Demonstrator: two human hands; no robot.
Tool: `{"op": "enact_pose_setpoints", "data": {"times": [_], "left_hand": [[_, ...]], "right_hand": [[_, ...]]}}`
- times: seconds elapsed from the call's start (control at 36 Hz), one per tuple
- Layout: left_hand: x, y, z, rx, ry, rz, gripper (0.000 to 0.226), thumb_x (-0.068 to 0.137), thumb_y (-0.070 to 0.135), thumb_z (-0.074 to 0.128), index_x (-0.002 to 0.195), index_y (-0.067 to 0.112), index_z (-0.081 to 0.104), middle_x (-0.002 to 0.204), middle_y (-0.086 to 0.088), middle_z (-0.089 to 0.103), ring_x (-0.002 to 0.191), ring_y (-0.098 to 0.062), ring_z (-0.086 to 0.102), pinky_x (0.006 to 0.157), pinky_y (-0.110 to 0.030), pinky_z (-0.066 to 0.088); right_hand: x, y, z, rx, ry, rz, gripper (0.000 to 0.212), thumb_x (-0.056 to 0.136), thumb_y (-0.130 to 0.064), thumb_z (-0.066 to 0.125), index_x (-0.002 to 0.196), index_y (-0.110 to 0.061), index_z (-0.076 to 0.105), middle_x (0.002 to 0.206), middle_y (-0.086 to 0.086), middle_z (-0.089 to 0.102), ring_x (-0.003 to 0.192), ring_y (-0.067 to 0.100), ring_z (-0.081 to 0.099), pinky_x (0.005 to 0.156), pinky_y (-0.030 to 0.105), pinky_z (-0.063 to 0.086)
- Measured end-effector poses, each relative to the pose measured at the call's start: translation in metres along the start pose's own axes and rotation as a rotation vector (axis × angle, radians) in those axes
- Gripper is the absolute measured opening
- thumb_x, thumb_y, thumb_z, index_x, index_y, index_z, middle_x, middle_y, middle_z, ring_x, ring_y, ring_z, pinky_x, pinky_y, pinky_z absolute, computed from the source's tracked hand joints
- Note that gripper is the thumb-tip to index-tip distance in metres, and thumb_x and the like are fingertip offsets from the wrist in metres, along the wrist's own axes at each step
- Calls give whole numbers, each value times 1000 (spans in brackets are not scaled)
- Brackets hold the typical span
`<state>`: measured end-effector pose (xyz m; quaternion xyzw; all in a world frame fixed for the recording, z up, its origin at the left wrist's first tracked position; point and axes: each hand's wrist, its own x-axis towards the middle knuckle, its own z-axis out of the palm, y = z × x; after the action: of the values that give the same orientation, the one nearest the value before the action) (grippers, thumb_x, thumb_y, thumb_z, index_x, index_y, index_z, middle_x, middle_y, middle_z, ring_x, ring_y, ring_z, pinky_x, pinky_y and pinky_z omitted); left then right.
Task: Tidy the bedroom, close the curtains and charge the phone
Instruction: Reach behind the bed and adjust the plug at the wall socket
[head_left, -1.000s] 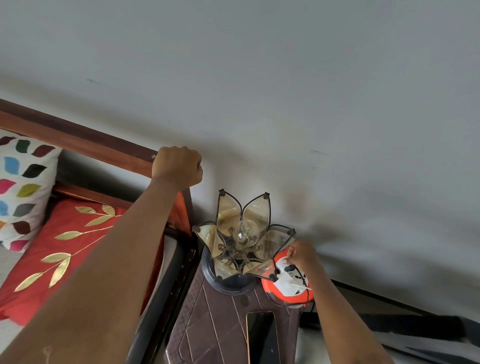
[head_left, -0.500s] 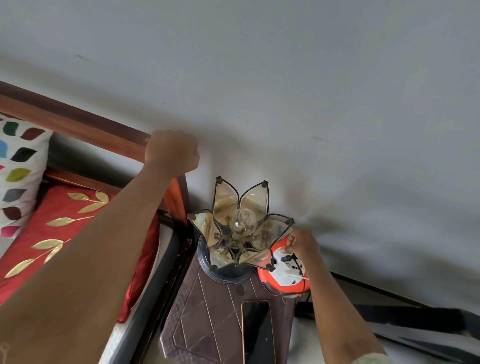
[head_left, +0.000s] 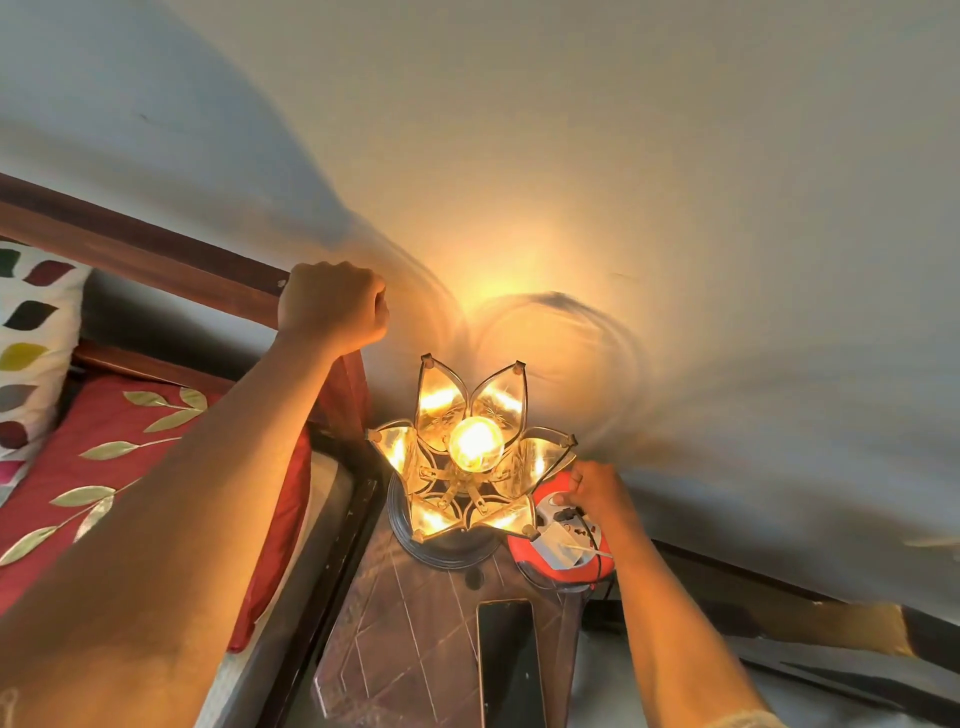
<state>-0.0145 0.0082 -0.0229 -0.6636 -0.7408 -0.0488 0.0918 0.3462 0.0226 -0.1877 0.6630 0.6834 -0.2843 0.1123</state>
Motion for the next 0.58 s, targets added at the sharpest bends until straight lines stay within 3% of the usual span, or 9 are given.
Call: {"op": "enact_pose_setpoints", "data": {"times": [0.17, 0.25, 0.39, 0.5, 0.58], "left_hand": [[-2, 1, -4, -20, 5, 2, 30, 88, 23, 49, 65, 9, 62, 53, -6, 57, 44, -23, 48, 51, -23, 30], [-5, 1, -6, -32, -5, 8, 31, 88, 23, 49, 63, 9, 60, 51, -5, 55, 42, -21, 47, 50, -21, 30], [-11, 3, -15, -136, 4, 28, 28, 86, 18, 53, 60, 9, 58, 49, -1, 51, 43, -17, 45, 50, -18, 28], [-22, 4, -17, -214, 66, 57, 20, 87, 16, 56, 73, 6, 67, 60, -6, 64, 53, -18, 54, 63, -28, 45], [-33, 6, -19, -262, 163, 53, 16, 85, 14, 60, 77, 3, 67, 68, -10, 67, 64, -22, 59, 70, -34, 48]], "right_hand": [[-16, -9, -10, -21, 102, 19, 16, 86, -26, 64, 81, -11, 61, 83, 8, 65, 73, 22, 57, 63, 27, 42], [-27, -13, -16, -26, 182, -1, 19, 92, -25, 56, 87, -9, 64, 86, 9, 68, 71, 19, 54, 59, 24, 38], [-49, -16, -28, 6, 286, -73, 18, 92, -24, 56, 83, -10, 62, 76, 3, 62, 66, 15, 53, 50, 20, 35], [-68, -19, -44, 6, 338, -108, 18, 91, -25, 57, 84, -10, 63, 76, 4, 64, 67, 15, 54, 54, 20, 36], [-79, -18, -57, 15, 354, -110, 20, 91, -26, 57, 83, -9, 64, 78, 6, 66, 69, 19, 57, 58, 25, 41]]}}
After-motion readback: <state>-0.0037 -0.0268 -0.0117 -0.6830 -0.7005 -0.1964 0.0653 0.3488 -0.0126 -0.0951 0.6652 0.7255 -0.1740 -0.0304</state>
